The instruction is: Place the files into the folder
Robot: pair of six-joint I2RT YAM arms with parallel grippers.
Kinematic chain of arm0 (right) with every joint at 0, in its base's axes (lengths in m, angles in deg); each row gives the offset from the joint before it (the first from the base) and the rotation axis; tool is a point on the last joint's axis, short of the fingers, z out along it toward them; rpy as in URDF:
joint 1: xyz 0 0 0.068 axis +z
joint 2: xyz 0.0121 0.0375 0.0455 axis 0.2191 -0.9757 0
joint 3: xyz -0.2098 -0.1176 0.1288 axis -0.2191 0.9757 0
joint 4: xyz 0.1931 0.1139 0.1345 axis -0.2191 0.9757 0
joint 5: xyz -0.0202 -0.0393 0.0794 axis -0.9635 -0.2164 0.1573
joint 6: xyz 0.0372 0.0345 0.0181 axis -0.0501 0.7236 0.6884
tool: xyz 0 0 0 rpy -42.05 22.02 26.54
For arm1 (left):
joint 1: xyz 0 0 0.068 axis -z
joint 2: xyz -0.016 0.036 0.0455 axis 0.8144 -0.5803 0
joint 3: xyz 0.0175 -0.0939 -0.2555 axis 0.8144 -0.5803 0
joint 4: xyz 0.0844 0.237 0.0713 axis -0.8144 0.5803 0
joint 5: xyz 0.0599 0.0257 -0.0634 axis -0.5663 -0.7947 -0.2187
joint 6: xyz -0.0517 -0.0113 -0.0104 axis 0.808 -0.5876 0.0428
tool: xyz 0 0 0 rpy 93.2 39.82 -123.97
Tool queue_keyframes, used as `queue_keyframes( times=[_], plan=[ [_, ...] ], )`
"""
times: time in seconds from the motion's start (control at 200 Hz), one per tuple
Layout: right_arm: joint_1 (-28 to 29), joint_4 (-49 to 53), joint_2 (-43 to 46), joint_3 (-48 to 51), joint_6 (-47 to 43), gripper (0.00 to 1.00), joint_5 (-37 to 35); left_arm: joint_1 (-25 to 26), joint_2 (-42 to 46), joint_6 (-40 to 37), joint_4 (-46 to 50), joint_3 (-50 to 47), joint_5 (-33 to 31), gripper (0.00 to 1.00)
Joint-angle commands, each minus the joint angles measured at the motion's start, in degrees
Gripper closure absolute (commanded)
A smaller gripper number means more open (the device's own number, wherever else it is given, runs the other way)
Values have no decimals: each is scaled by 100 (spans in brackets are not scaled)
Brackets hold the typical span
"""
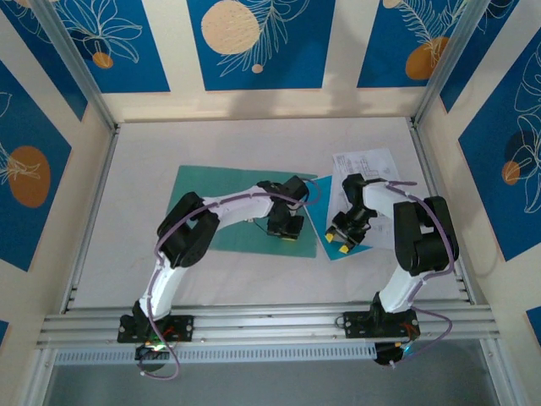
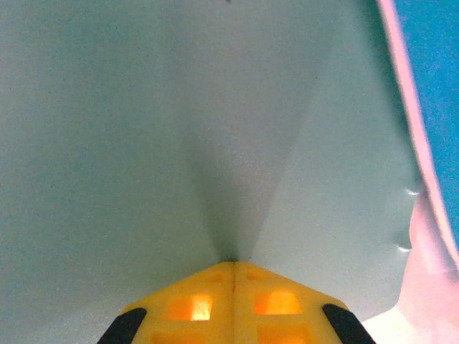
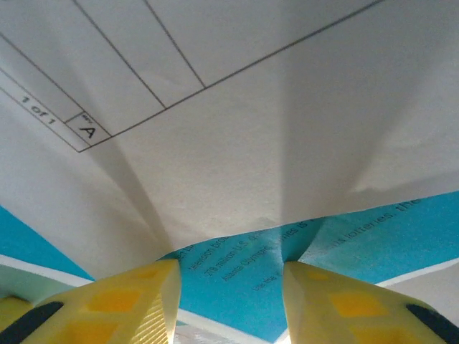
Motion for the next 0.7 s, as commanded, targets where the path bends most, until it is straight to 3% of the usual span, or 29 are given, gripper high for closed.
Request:
queue_keyframes(
  times=[0.0,0.16,0.32,0.48,0.695],
  plan=[
    [90,-52,135,-79,-117,56,125,87,-212,333,-130,-58,244,94],
    [-17,161,612,-491,-417,53,-341,65,-97,544,-376,100,435,92],
    [-887,241,363,-930,-612,54,-456,-88,265,835,-601,108,470,82],
    [-1512,238,-159,-1477,-514,54,-489,-596,956,1045,-737,-369,389,70],
    [-1782,510,-1039,-1873,-308,54,-535,-1358,1417,817,-491,-1378,441,72]
  ],
)
